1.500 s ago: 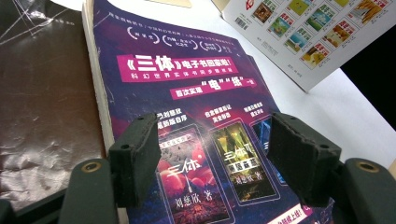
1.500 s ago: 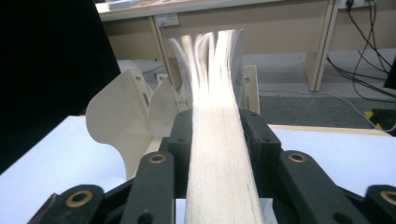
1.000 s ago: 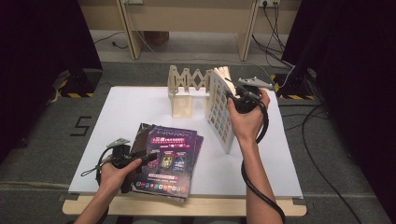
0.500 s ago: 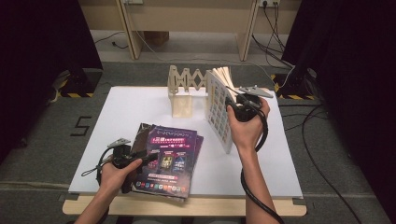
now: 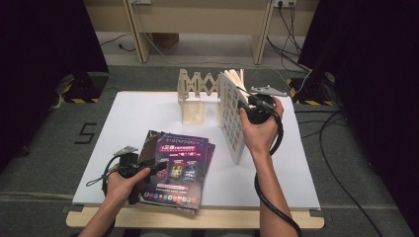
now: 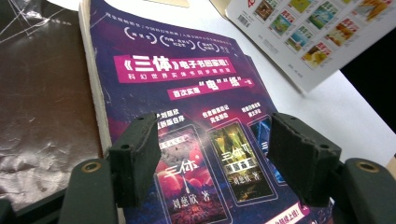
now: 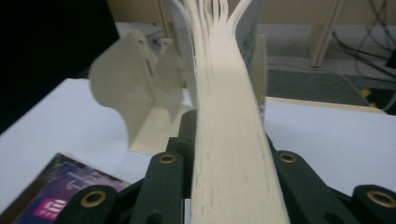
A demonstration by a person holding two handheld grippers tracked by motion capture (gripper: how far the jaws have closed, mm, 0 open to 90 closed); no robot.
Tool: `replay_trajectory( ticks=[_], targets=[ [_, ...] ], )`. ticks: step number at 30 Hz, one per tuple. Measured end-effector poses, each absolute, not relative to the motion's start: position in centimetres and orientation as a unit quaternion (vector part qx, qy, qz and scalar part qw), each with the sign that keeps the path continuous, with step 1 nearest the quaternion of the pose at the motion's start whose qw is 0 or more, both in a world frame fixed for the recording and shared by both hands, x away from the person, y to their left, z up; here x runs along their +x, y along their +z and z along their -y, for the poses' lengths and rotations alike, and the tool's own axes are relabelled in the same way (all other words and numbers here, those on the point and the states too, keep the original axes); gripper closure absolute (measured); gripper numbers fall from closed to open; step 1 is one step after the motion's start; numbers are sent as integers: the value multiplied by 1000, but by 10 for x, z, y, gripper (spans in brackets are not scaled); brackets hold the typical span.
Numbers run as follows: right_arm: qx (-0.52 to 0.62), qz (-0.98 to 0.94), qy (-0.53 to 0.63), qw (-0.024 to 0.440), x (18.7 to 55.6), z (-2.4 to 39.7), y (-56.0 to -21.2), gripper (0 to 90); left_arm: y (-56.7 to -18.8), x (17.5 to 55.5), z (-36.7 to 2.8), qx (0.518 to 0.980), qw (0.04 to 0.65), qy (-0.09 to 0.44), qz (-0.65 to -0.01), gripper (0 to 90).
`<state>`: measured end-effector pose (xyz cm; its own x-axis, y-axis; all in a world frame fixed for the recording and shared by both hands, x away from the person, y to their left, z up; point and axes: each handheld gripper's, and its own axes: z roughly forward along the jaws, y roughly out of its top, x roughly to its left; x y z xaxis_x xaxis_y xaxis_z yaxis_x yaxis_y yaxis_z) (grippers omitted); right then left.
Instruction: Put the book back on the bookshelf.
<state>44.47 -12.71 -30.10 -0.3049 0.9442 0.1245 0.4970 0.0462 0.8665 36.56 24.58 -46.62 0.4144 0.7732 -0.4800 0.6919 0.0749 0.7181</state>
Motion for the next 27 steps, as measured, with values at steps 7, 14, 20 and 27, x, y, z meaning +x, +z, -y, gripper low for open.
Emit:
replay_trajectory(
  ticks=[7,14,20,27],
  targets=[
    [495,-700,469,213,445,112,-292,745,-466,365,-247,678,496,40,-540,328],
    [482,-710,468,212,464,109,-284,745,-465,365,-249,676,500,43,-540,328],
    [497,-697,451,253,479,119,-283,745,-466,366,-250,675,499,43,-542,329],
    [517,-677,447,274,484,134,-287,745,-467,366,-248,677,496,40,-542,328]
  ],
)
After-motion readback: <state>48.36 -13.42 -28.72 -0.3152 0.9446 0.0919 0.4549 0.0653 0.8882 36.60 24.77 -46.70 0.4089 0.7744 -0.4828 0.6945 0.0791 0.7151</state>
